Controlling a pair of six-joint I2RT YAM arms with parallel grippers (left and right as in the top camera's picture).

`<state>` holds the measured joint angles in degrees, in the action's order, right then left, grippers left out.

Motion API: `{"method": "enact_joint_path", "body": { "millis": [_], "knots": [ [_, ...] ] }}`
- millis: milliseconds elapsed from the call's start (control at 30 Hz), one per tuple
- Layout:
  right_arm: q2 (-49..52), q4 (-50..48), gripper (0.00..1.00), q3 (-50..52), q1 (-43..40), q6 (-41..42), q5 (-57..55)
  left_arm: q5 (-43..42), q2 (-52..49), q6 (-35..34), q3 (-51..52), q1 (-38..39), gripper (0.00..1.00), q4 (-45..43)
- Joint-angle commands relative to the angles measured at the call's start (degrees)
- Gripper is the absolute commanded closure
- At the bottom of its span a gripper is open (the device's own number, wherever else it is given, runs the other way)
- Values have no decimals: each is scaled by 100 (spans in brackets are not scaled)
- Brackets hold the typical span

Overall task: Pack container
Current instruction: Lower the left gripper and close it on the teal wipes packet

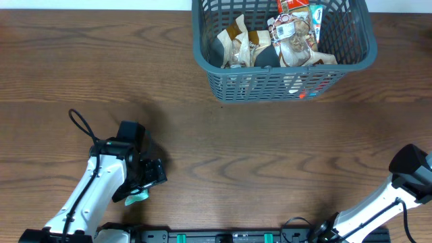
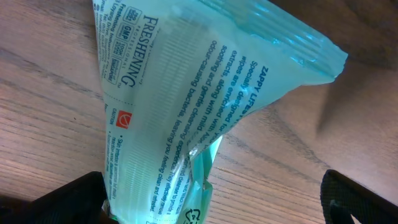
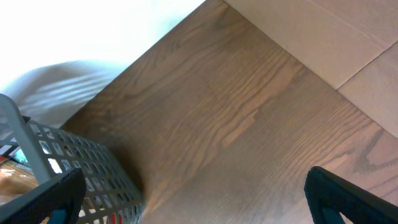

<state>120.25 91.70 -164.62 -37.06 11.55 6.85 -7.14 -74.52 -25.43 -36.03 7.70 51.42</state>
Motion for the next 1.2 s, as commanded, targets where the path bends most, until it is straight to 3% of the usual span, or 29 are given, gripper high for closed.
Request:
{"method": "enact_joint_path", "body": {
  "millis": [0, 500, 733, 1167],
  "knots": [
    [-85, 7, 1, -42, -15, 42, 24, 2, -20, 81, -116, -31, 1, 33],
    [-85, 7, 1, -42, -15, 42, 24, 0, -22, -146, -138, -31, 1, -101],
    [-85, 7, 1, -42, -15, 42, 24, -61, -22, -1051, -144, -42, 1, -341],
    [-85, 7, 1, -42, -15, 42, 24, 291, -42, -739, -133, -511, 1, -396]
  ]
}}
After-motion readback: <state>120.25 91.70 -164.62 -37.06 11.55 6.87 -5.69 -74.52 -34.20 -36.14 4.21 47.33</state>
